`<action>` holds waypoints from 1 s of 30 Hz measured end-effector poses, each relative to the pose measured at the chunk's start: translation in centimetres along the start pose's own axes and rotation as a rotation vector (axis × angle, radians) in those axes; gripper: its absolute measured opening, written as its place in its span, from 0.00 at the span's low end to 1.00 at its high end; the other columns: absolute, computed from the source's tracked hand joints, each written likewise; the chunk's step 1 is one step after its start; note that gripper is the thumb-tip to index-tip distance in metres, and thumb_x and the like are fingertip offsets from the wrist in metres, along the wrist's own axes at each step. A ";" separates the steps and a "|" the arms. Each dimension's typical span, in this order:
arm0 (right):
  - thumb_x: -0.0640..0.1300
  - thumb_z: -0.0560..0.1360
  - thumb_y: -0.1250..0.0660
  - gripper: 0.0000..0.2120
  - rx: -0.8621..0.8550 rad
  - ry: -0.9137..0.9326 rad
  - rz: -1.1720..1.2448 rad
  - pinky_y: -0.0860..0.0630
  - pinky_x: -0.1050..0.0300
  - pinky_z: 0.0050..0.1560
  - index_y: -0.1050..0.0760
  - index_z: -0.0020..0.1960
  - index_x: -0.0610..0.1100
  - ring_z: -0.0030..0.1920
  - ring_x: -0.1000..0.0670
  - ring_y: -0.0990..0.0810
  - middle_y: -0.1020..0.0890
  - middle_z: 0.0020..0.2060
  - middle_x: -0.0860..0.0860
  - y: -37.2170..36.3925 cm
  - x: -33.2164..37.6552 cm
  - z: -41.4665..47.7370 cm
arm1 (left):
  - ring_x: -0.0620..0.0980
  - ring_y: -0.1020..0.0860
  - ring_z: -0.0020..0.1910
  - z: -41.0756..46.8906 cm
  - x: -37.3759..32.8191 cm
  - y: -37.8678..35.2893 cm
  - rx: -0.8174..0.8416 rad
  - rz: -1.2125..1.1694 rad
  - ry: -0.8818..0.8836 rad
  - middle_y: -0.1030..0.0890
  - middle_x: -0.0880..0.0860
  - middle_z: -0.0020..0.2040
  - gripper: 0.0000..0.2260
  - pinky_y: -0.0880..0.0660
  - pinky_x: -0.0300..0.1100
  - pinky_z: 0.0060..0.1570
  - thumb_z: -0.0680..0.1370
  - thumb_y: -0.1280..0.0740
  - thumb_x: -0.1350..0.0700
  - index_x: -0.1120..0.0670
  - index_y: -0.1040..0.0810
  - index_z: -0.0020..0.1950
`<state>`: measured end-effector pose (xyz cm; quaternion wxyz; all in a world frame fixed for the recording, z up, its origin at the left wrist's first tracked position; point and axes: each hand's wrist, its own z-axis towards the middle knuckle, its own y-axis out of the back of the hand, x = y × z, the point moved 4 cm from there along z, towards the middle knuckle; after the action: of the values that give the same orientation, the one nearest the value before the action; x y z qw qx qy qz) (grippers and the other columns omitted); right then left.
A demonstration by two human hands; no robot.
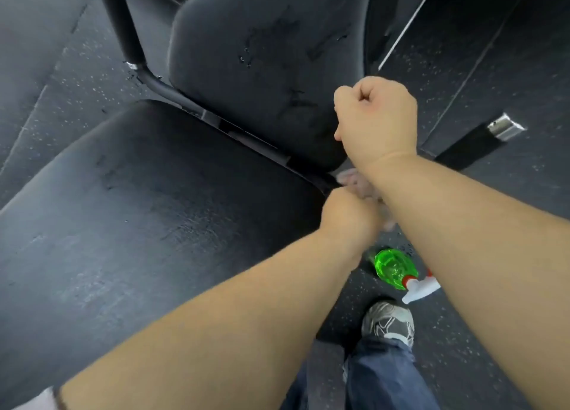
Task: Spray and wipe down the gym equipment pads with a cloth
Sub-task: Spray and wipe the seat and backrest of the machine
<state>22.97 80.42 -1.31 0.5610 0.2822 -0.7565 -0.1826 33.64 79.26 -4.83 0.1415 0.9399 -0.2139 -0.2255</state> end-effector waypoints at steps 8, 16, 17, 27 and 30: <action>0.46 0.72 0.40 0.12 0.046 0.021 -0.056 0.21 0.47 0.42 0.28 0.36 0.38 0.39 0.43 0.20 0.18 0.32 0.43 6.5 -2.4 -1.5 | 0.58 0.17 0.50 -2.4 -0.4 -0.4 -0.060 -0.558 0.006 0.15 0.54 0.48 0.17 0.21 0.56 0.54 0.71 0.38 0.48 0.54 0.19 0.53; 0.46 0.73 0.40 0.12 0.167 0.072 -0.033 0.20 0.45 0.43 0.25 0.39 0.38 0.40 0.43 0.19 0.17 0.35 0.44 1.2 2.9 -1.4 | 0.55 0.17 0.49 0.7 4.9 17.9 -0.550 -0.748 0.003 0.15 0.54 0.49 0.08 0.18 0.52 0.50 0.74 0.37 0.57 0.51 0.18 0.48; 0.46 0.72 0.40 0.12 0.170 0.079 -0.035 0.20 0.45 0.42 0.26 0.39 0.37 0.40 0.42 0.19 0.17 0.35 0.44 0.0 3.7 -1.3 | 0.53 0.17 0.49 1.4 5.7 20.7 -0.644 -0.752 0.017 0.16 0.52 0.50 0.10 0.18 0.47 0.48 0.74 0.37 0.58 0.52 0.18 0.51; 0.45 0.73 0.41 0.11 0.094 0.047 -0.007 0.22 0.46 0.42 0.32 0.36 0.40 0.43 0.42 0.17 0.18 0.36 0.41 -7.0 6.4 0.3 | 0.49 0.19 0.46 6.5 7.4 26.2 -0.761 -0.519 0.048 0.21 0.47 0.47 0.08 0.24 0.36 0.42 0.81 0.41 0.52 0.51 0.24 0.56; 0.46 0.73 0.41 0.11 0.051 0.043 -0.013 0.22 0.46 0.40 0.34 0.33 0.45 0.41 0.43 0.17 0.19 0.35 0.42 -6.8 5.8 0.6 | 0.55 0.27 0.66 6.8 7.5 24.6 -0.801 -0.242 0.200 0.24 0.55 0.64 0.17 0.31 0.45 0.61 0.81 0.39 0.56 0.54 0.33 0.70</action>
<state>22.67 71.43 -1.21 0.5684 0.3050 -0.7470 -0.1607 28.06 53.32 -4.45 0.4879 0.8462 0.0171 -0.2136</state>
